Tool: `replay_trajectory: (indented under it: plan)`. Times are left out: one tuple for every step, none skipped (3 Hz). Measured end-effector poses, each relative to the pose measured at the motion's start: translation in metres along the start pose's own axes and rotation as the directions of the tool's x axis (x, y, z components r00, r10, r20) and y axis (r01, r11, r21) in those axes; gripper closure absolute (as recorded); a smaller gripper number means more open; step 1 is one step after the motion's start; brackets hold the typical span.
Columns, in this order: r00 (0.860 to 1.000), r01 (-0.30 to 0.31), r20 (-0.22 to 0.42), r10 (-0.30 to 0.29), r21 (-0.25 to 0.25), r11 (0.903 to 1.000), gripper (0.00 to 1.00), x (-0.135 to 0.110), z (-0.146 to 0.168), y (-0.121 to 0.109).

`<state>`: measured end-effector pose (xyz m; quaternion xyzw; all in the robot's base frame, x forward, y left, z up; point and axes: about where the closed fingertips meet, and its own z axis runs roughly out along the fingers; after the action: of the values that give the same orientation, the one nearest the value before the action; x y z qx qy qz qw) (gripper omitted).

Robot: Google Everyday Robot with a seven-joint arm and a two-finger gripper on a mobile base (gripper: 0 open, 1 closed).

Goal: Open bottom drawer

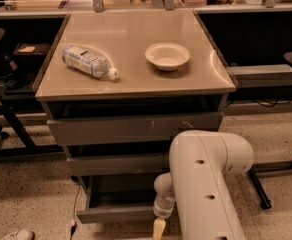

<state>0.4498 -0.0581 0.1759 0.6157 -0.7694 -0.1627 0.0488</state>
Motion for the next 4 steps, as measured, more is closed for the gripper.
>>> replay_trajectory:
  plan:
    - [1.0,0.007,0.007,-0.007,-0.026,0.9996,0.0,0.005,-0.013,0.022]
    - [1.0,-0.011,0.025,0.012,-0.047,0.9988,0.0,0.018,-0.031,0.051]
    - [1.0,-0.01,0.01,0.011,-0.053,0.9985,0.0,0.017,-0.027,0.048]
    - [1.0,-0.012,-0.013,0.011,-0.11,0.9938,0.0,0.019,-0.008,0.045]
